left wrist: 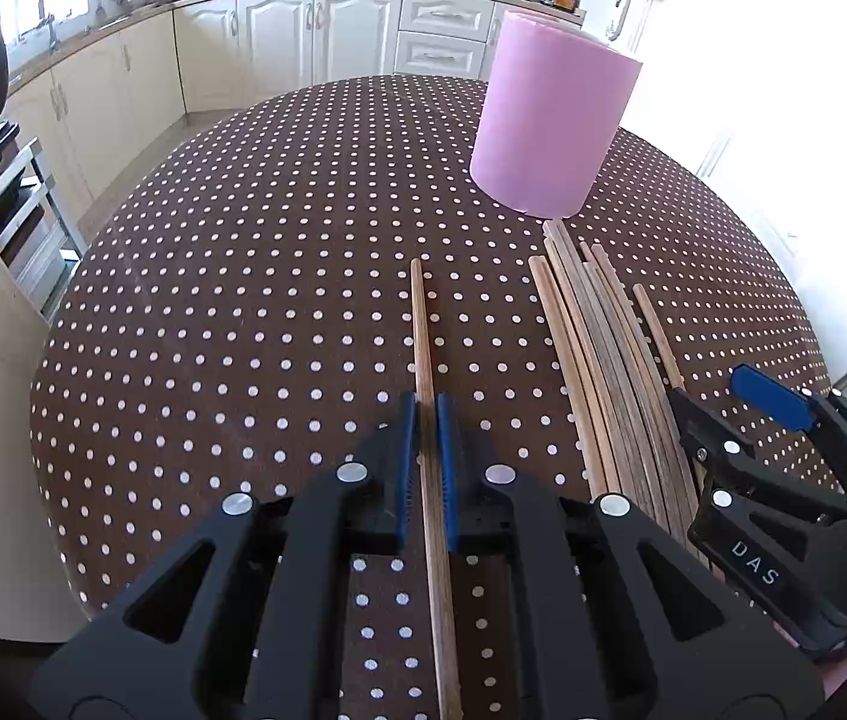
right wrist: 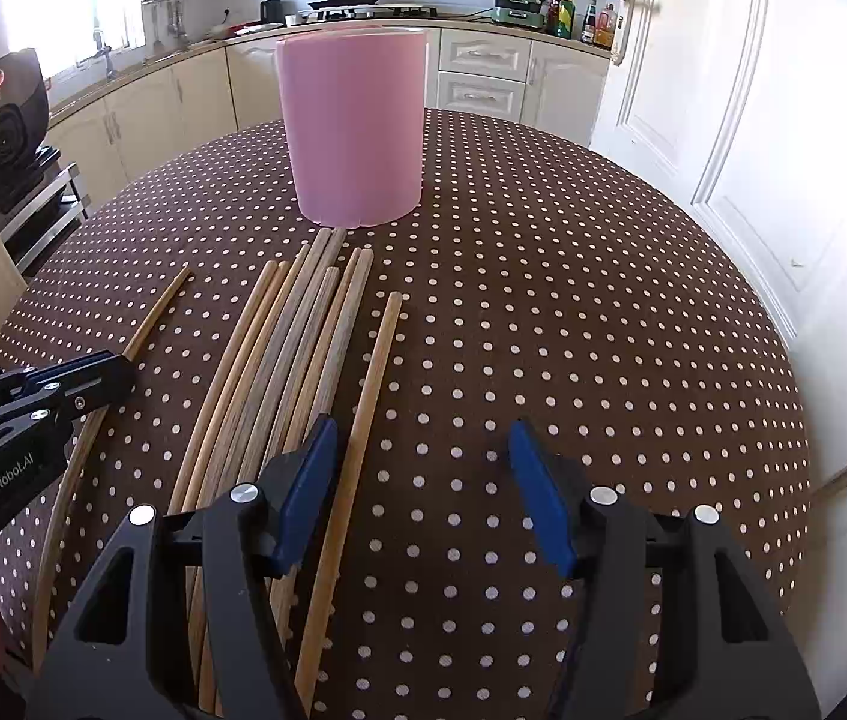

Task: Organize utensils
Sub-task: 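Lift the chopstick upright with the left gripper toward the pink cup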

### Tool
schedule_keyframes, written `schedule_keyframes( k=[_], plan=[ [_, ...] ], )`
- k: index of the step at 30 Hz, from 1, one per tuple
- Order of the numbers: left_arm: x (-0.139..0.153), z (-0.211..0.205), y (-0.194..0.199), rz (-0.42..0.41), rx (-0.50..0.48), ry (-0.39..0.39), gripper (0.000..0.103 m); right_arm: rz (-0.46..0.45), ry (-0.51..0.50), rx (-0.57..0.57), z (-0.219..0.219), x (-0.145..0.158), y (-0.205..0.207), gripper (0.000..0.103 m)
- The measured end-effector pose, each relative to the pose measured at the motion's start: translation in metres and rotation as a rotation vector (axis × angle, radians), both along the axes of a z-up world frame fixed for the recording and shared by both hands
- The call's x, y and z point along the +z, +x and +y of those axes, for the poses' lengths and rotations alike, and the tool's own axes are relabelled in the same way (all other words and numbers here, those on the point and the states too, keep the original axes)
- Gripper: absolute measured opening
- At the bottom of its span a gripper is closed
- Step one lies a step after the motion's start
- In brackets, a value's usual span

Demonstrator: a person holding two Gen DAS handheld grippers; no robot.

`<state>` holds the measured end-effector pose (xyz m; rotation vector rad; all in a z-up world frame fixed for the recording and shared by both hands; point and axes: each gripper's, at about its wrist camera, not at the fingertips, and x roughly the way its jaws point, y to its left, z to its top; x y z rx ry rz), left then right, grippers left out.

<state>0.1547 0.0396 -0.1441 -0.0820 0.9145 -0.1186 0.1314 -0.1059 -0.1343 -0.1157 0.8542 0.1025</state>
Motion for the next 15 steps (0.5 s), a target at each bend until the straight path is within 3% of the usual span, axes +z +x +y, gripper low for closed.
schedule_keyframes(
  k=[3,8,15],
  plan=[
    [-0.001,-0.001,0.006,-0.001,0.007,-0.007,0.009,0.001,-0.003,0.038,0.004,0.001,0.001,0.043],
    [-0.001,0.000,0.011,-0.020,-0.001,-0.013,0.007,0.009,-0.009,0.101,0.019,0.001,0.002,0.008],
    [-0.002,-0.001,0.013,-0.040,-0.039,-0.050,0.006,0.037,0.104,0.099,0.001,0.005,0.012,0.005]
  ],
)
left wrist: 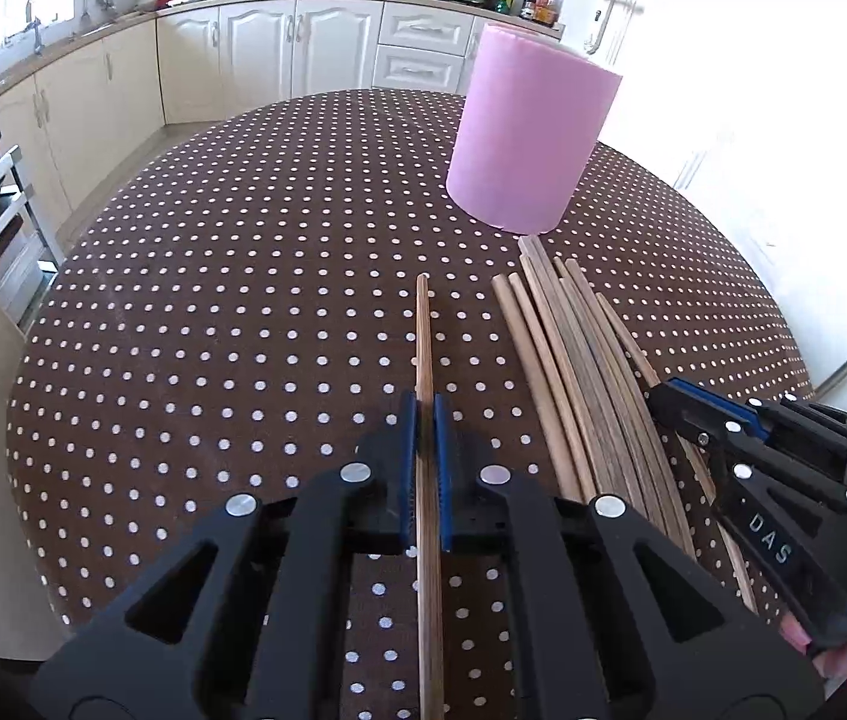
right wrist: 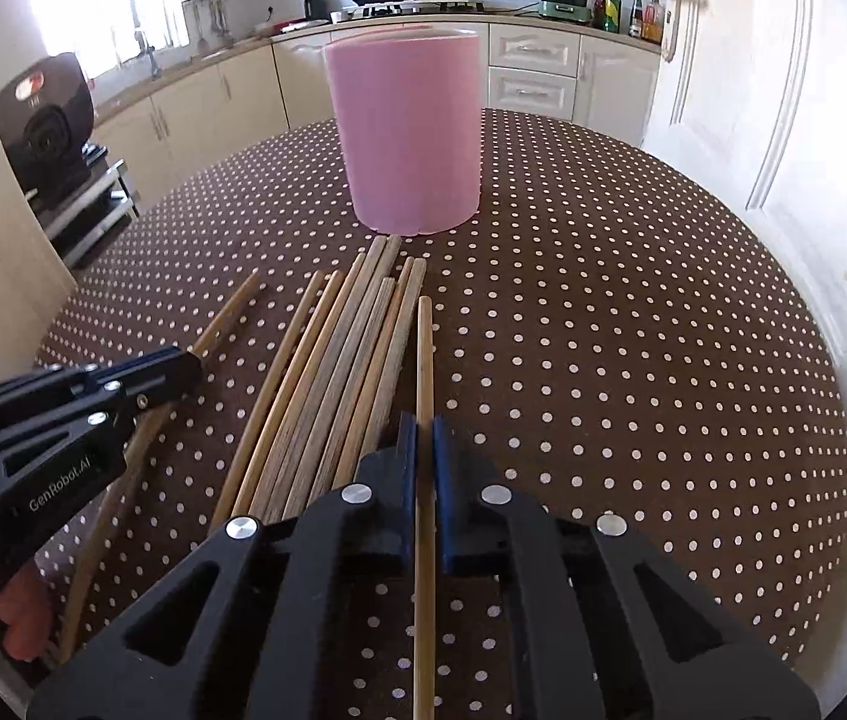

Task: Organize utensils
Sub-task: 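Lift the chopstick upright with the left gripper toward the pink cup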

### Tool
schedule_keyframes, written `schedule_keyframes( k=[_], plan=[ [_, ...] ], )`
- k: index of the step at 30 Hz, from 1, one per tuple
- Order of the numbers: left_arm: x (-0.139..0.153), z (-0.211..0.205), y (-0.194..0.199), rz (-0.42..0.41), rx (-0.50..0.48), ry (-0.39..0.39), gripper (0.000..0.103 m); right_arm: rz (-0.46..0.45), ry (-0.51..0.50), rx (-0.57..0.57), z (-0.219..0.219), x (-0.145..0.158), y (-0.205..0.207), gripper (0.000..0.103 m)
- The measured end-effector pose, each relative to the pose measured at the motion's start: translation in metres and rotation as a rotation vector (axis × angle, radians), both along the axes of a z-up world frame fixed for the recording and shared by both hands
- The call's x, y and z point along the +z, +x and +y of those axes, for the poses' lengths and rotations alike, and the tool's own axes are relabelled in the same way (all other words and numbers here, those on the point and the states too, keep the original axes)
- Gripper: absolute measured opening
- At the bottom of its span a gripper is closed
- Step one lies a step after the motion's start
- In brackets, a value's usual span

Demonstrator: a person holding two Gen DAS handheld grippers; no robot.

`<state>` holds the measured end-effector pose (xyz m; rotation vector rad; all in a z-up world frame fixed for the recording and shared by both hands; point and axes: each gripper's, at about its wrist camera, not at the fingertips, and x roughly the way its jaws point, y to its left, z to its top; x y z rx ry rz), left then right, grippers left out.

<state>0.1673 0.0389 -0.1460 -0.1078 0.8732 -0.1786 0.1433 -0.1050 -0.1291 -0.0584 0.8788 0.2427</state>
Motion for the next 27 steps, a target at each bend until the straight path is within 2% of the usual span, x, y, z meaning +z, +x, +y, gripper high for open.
schedule_keyframes(
  k=[5,10,16,23,27],
  plan=[
    [0.003,-0.008,0.004,-0.006,-0.024,-0.022,0.006,-0.024,0.078,-0.005,-0.009,0.010,-0.001,0.005],
    [0.013,-0.015,0.002,-0.051,-0.048,-0.040,0.006,-0.068,0.166,-0.001,-0.016,0.025,-0.003,0.005],
    [0.031,-0.014,-0.004,-0.110,-0.047,-0.070,0.006,-0.153,0.270,0.000,-0.026,0.049,-0.004,0.005],
    [0.053,-0.017,-0.003,-0.181,-0.039,-0.077,0.006,-0.229,0.346,-0.005,-0.032,0.065,-0.005,0.005],
    [0.062,-0.019,-0.001,-0.207,-0.039,-0.070,0.006,-0.305,0.379,0.009,-0.035,0.077,-0.008,0.005]
  ],
)
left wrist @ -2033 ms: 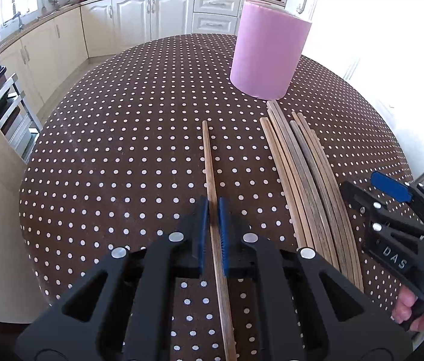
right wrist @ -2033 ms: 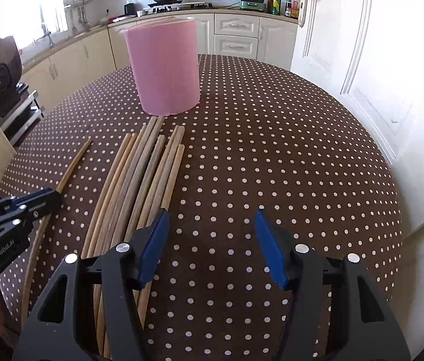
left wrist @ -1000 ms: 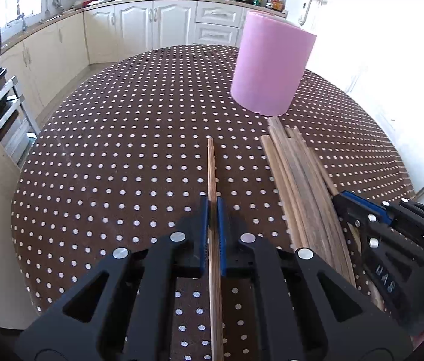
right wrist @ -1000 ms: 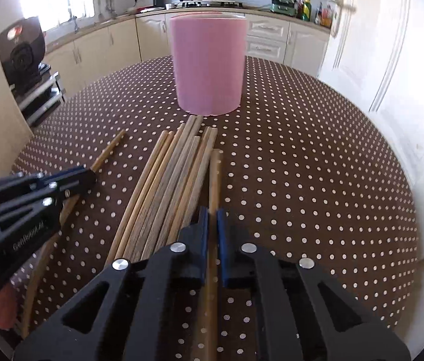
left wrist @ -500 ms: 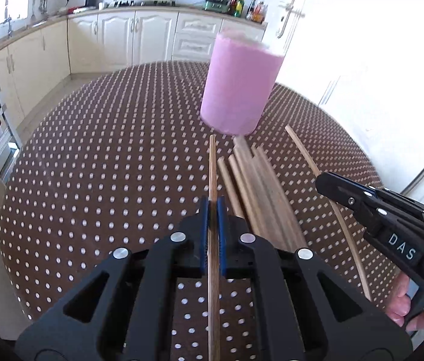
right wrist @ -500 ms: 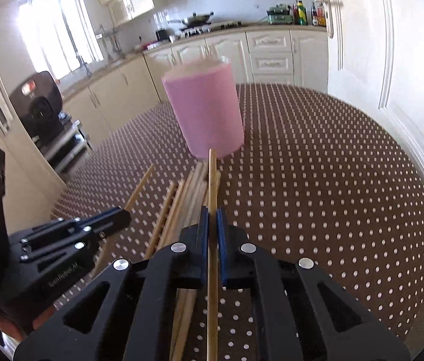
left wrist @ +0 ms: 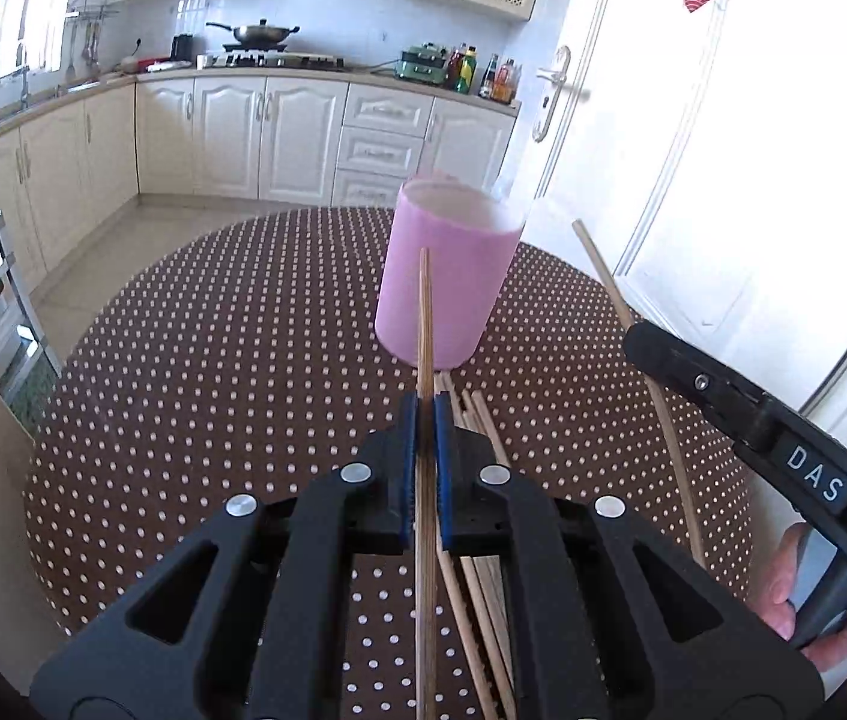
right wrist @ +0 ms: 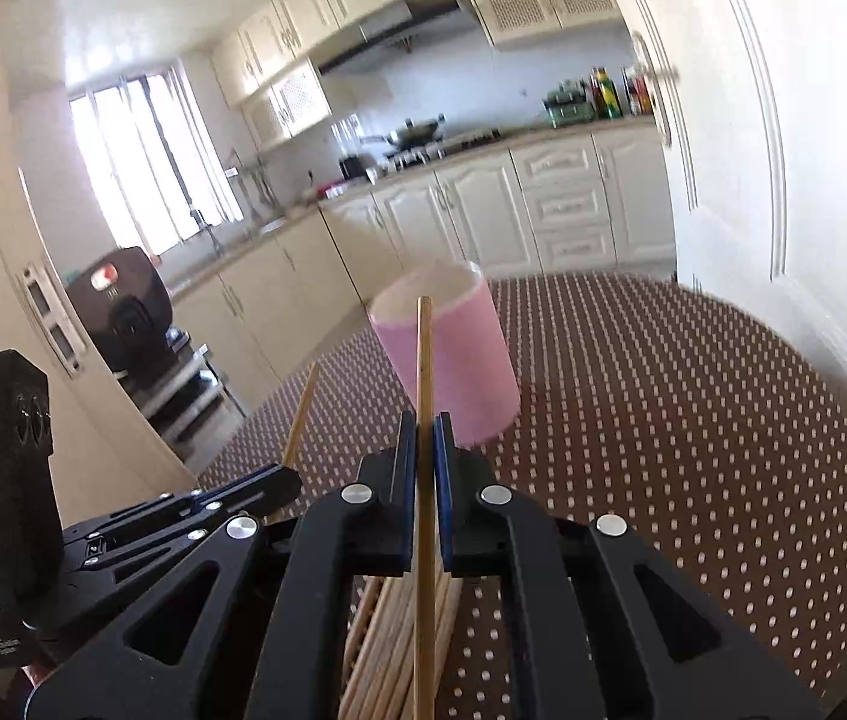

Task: Organize utensils
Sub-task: 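Lift the chopstick upright with the left gripper toward the pink cup, then lower the chopstick into the pink cup with the left gripper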

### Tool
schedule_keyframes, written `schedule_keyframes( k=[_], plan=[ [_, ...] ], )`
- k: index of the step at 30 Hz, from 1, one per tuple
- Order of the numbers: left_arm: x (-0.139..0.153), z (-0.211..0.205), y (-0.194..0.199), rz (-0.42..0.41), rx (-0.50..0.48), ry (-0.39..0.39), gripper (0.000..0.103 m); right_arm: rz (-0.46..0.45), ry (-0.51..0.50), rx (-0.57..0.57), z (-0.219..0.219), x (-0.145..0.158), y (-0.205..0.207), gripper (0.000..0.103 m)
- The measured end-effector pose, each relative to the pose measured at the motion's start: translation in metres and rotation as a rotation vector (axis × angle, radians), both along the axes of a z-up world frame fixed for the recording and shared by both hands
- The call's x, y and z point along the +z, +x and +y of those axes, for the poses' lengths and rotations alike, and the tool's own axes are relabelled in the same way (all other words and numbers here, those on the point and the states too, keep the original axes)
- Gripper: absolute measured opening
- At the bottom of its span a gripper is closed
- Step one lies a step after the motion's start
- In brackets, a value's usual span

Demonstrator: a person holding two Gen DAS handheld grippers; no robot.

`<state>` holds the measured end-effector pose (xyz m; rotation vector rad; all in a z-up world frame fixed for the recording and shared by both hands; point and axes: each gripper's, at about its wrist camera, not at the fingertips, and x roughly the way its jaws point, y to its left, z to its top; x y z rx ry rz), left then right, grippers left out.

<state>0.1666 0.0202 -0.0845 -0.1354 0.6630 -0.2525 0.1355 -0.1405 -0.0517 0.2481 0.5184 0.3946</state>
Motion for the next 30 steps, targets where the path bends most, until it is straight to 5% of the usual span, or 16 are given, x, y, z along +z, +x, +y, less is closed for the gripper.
schedule_keyframes(
  k=[30],
  plan=[
    [0.080,-0.015,0.009,-0.225,0.029,-0.019,0.006,-0.215,0.009,-0.022,-0.007,0.045,0.010,0.005]
  ],
)
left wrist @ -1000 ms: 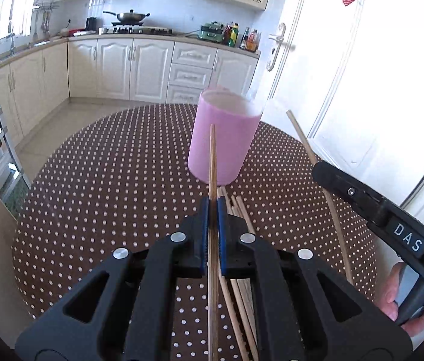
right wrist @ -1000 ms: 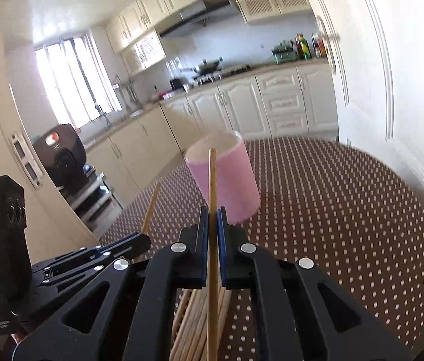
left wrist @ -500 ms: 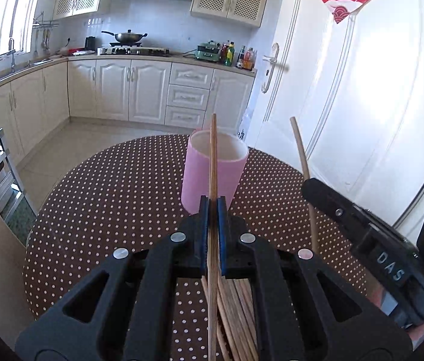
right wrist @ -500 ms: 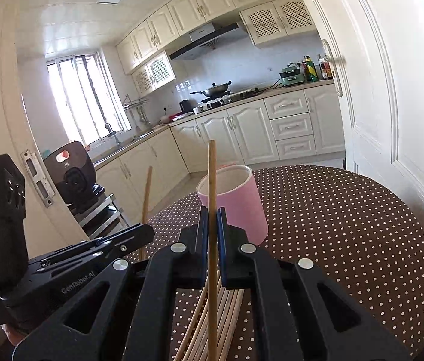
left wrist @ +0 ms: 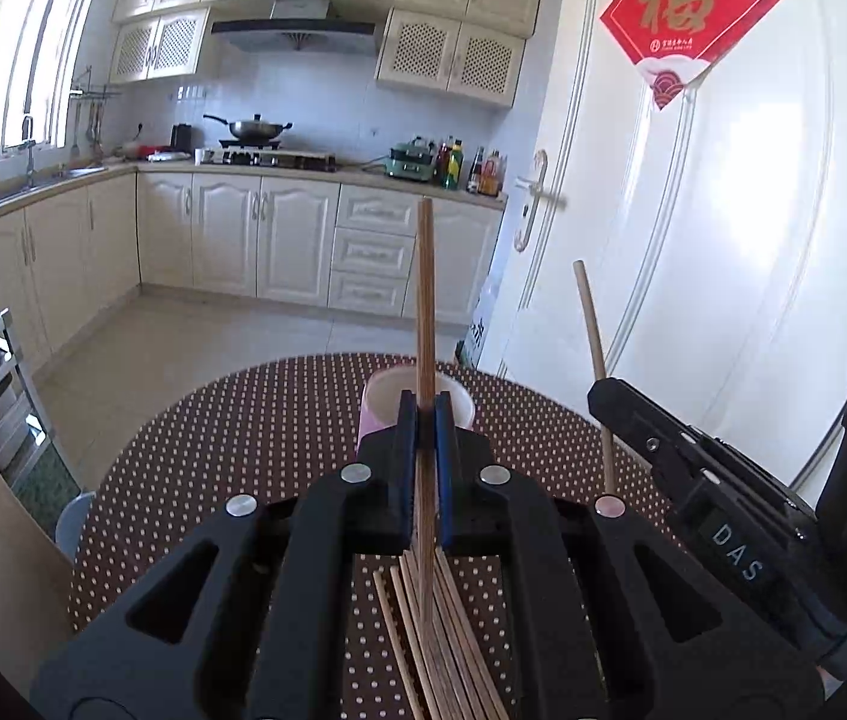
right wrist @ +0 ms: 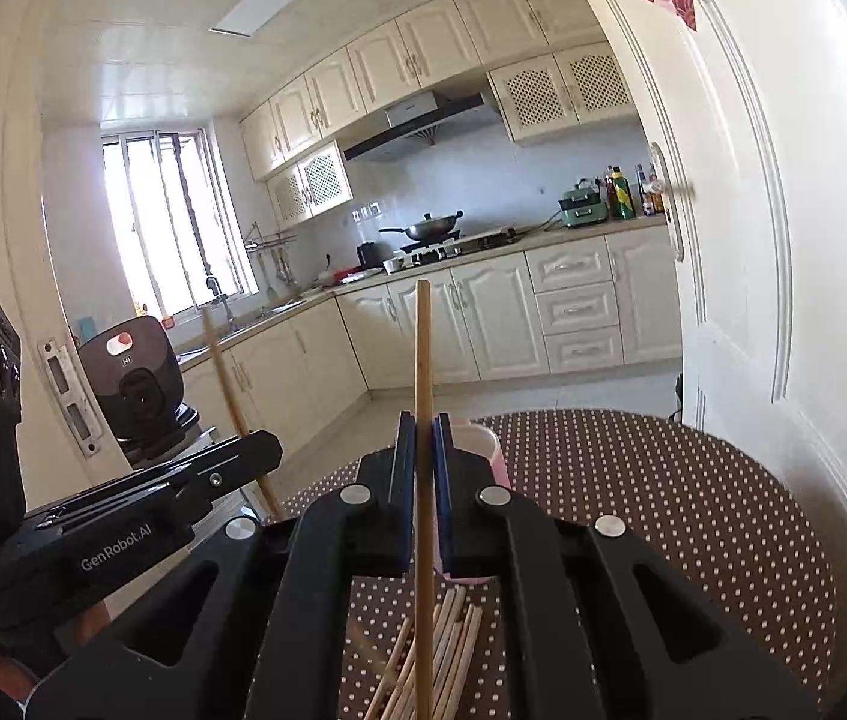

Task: Organize utensils
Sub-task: 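Lower the chopstick into the pink cup with the left gripper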

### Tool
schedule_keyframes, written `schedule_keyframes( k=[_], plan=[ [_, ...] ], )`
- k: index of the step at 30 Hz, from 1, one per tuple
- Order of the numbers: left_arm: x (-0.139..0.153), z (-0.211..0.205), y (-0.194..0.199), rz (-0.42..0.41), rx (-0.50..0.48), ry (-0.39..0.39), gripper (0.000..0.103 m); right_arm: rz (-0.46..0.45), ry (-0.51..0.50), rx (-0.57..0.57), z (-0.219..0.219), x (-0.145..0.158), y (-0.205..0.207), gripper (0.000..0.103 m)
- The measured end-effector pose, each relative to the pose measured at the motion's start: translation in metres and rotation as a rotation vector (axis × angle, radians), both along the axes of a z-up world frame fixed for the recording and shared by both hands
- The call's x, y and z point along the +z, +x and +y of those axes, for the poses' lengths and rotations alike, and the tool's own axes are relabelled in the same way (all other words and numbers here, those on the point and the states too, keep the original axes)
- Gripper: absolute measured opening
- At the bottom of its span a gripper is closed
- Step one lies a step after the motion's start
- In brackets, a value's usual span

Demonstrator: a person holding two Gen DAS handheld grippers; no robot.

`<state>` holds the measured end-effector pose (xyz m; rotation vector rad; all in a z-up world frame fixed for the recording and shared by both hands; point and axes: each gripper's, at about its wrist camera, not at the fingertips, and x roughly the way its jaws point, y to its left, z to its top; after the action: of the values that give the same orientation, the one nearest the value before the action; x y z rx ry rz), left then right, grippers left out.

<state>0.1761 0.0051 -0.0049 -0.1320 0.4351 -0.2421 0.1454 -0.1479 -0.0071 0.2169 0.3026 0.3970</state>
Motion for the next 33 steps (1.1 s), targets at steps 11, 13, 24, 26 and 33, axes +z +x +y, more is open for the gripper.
schedule_keyframes(
  k=[11,13,24,26,33],
  plan=[
    [0.023,-0.006,0.008,-0.058,-0.008,0.001,0.006,-0.094,-0.005,-0.017,0.005,0.031,0.014,0.005],
    [0.028,-0.008,0.011,-0.069,-0.005,0.001,0.006,-0.111,0.002,-0.021,0.005,0.037,0.016,0.005],
    [0.054,-0.013,0.018,-0.141,-0.011,0.003,0.006,-0.215,0.095,-0.065,-0.003,0.062,0.039,0.005],
    [0.060,-0.013,0.021,-0.157,-0.009,0.004,0.006,-0.235,0.105,-0.077,-0.004,0.063,0.044,0.005],
    [0.074,-0.012,0.034,-0.188,0.013,0.011,0.006,-0.281,0.132,-0.118,-0.005,0.068,0.063,0.005]
  ],
)
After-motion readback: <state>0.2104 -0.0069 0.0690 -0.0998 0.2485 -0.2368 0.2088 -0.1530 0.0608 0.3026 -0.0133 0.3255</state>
